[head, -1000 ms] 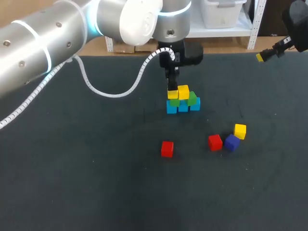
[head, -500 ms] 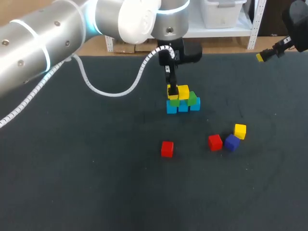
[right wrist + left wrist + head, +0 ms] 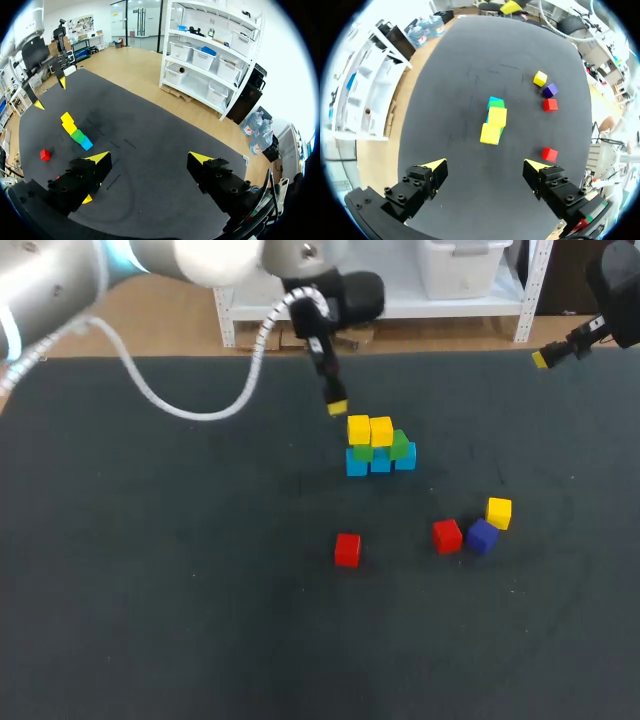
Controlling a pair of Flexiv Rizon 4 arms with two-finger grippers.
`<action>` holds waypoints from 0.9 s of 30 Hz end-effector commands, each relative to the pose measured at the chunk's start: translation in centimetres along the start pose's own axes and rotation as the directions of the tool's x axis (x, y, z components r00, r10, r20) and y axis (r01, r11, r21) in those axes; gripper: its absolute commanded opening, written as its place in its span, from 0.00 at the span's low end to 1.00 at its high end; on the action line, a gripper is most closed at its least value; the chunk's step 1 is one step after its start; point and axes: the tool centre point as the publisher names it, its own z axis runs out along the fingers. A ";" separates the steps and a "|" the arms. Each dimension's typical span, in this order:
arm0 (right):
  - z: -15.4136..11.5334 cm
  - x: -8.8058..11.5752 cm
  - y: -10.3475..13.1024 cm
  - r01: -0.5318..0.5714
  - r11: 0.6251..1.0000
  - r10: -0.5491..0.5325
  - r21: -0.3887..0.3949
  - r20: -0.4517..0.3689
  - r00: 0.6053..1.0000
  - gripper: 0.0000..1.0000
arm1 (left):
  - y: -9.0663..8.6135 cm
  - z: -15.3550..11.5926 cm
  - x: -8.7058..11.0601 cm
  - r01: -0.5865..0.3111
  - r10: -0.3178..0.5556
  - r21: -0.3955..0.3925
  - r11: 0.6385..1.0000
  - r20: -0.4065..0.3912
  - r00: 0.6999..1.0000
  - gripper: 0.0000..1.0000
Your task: Place the blue cubes, place green cubes on the blue cubes, place the yellow cubes on the green cubes, then place the red cubes on the yellow cubes, and place purple cube on the red cubes.
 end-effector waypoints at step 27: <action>0.0 0.0 0.1 -0.001 1.000 0.001 0.003 0.000 1.000 1.00 | -0.1 -8.7 15.1 0.426 -0.260 -0.255 0.868 0.496 0.829 1.00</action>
